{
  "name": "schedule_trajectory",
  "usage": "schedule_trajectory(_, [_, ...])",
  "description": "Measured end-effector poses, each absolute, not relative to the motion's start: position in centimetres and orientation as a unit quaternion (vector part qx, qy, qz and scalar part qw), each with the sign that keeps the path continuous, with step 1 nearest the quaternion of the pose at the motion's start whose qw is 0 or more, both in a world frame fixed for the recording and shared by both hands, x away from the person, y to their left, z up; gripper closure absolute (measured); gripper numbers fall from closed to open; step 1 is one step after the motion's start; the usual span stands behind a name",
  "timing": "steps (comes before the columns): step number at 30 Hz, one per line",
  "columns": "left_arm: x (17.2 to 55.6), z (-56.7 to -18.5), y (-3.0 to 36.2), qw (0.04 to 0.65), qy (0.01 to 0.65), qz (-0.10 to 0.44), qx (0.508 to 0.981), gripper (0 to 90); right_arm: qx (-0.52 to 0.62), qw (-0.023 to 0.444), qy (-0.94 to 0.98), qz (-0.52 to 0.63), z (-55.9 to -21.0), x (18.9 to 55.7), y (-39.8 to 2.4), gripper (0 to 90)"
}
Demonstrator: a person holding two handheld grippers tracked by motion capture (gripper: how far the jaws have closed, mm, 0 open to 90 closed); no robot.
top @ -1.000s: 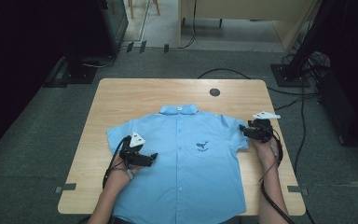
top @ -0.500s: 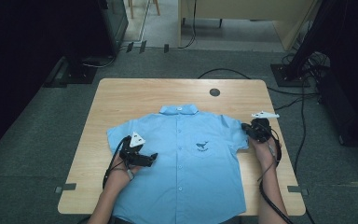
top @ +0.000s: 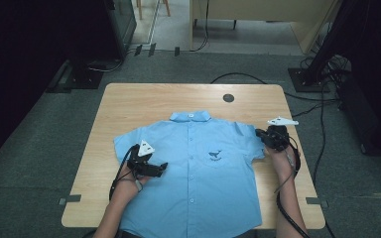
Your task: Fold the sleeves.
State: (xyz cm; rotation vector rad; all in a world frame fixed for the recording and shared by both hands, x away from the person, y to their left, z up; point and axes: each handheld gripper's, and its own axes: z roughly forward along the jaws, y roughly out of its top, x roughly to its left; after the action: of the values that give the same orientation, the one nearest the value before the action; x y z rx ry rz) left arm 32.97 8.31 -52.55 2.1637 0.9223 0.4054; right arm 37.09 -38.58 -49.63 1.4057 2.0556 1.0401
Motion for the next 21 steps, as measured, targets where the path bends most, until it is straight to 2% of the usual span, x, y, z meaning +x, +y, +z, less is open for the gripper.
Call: schedule_trajectory(21, [33.0,-52.6,8.3,0.368,0.359,0.158,0.843,9.9,0.460,0.234,0.755,0.404,-45.5,35.3,-35.5,88.6])
